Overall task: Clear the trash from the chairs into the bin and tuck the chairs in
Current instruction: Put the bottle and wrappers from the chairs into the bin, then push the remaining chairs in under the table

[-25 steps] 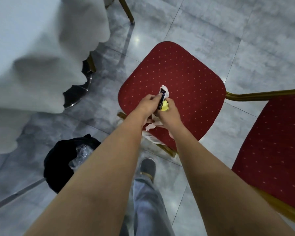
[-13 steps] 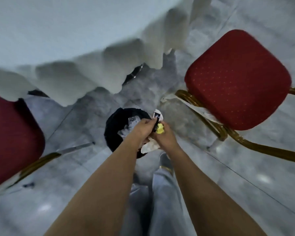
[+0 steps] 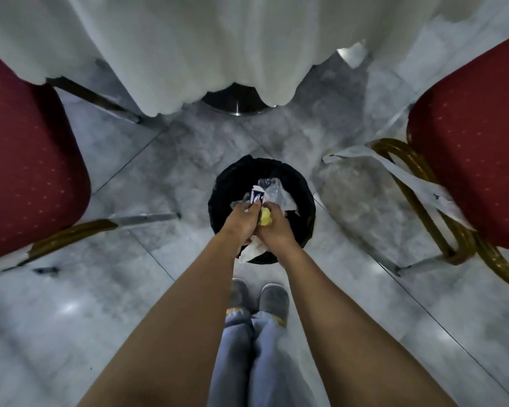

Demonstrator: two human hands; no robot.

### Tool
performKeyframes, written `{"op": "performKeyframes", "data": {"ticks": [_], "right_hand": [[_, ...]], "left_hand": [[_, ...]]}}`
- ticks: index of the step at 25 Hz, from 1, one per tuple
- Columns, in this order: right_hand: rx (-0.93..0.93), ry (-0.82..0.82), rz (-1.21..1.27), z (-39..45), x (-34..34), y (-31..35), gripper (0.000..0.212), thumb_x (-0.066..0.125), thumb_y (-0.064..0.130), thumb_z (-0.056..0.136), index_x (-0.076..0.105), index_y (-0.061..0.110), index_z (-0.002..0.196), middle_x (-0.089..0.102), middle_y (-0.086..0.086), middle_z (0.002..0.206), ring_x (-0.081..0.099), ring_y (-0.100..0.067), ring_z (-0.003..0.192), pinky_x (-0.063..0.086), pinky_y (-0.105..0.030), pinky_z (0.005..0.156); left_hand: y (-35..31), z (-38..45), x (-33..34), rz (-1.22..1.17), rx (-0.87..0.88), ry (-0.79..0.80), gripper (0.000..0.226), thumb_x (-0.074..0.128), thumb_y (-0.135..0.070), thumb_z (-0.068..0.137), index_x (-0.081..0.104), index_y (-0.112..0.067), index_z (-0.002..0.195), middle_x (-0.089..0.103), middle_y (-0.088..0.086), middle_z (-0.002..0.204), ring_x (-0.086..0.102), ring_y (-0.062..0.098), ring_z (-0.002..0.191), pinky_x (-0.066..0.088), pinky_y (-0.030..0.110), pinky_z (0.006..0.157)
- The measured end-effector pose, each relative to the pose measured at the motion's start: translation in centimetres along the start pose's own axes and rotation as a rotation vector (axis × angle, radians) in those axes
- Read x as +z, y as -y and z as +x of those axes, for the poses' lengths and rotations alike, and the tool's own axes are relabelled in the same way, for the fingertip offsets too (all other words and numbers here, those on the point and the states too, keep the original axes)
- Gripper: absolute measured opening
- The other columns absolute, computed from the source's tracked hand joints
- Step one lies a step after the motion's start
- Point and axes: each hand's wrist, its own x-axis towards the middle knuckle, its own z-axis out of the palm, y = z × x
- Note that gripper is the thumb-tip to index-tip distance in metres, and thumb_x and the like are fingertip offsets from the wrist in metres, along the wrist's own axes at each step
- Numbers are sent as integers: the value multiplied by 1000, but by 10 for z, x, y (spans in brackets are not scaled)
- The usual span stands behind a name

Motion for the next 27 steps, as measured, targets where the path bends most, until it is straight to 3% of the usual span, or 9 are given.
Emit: {"op": "performKeyframes", "data": {"ticks": [3, 5, 7, 10, 13, 15, 17, 20, 27], "right_hand": [[-60, 12, -152, 26, 10, 3, 73, 61, 32, 84, 28, 35, 149, 58, -7, 133, 61, -29, 113, 53, -48, 93], [-69, -26, -228, 31, 6, 4, 71, 58, 24, 88, 27, 35, 151, 56, -6, 137, 59, -30, 116, 50, -38, 92], [-28, -39, -245, 21, -1, 2, 65, 54, 17, 92, 30, 29, 151, 54, -8, 140, 57, -31, 117, 45, -31, 85], [11, -39, -302, -14, -15, 6, 68, 53, 21, 95, 23, 23, 156, 39, -10, 154, 44, -30, 135, 41, -34, 101], [-12, -29, -373, -59, -24, 19, 56, 51, 27, 97, 34, 19, 150, 43, -2, 150, 39, -25, 139, 35, -38, 107], [-69, -47, -444, -105, -28, 37, 43, 50, 34, 97, 43, 16, 135, 57, 2, 126, 47, -23, 127, 38, -39, 99], [-136, -50, -545, -143, -34, 55, 57, 47, 39, 99, 33, 14, 148, 53, -10, 138, 47, -28, 131, 40, -40, 102], [-263, -58, -734, -205, -38, 94, 67, 42, 42, 101, 19, 10, 156, 27, -11, 160, 26, -27, 147, 29, -39, 114], [-577, -43, -1174, -316, -2, 162, 71, 31, 51, 102, 6, 15, 158, 7, -6, 166, 5, -24, 153, 14, -44, 122]], "left_hand": [[5, 24, -6, -10, 1, -34, 49, 31, -46, 102, 48, -19, 139, 57, 7, 126, 55, 26, 113, 47, 43, 100], [5, 28, -11, -16, 10, -65, 49, 29, -42, 104, 51, -12, 135, 59, 7, 108, 55, 24, 96, 44, 37, 96], [5, 19, -15, -11, 15, -74, 50, 29, -41, 104, 49, -10, 138, 57, 8, 110, 54, 26, 99, 41, 36, 95], [-1, -18, -26, 76, 31, -71, 52, 27, -41, 105, 49, -6, 136, 55, 16, 130, 52, 34, 119, 40, 38, 101], [-12, -69, -39, 89, 53, -63, 41, 26, -37, 106, 56, -10, 116, 56, 16, 117, 53, 31, 107, 40, 34, 92], [-18, -120, -54, 111, 98, -80, 45, 26, -35, 106, 55, -6, 125, 55, 16, 125, 52, 32, 116, 36, 32, 92], [-18, -160, -66, 172, 163, -110, 55, 27, -40, 105, 45, -2, 140, 49, 17, 142, 46, 33, 129, 35, 32, 98], [-12, -227, -96, 411, 259, -218, 60, 28, -47, 103, 35, -7, 146, 40, 20, 149, 39, 36, 135, 32, 41, 109], [34, -362, -184, 797, 441, -447, 64, 25, -52, 101, 12, -22, 156, 7, 4, 164, 2, 25, 151, 4, 47, 120]]}}
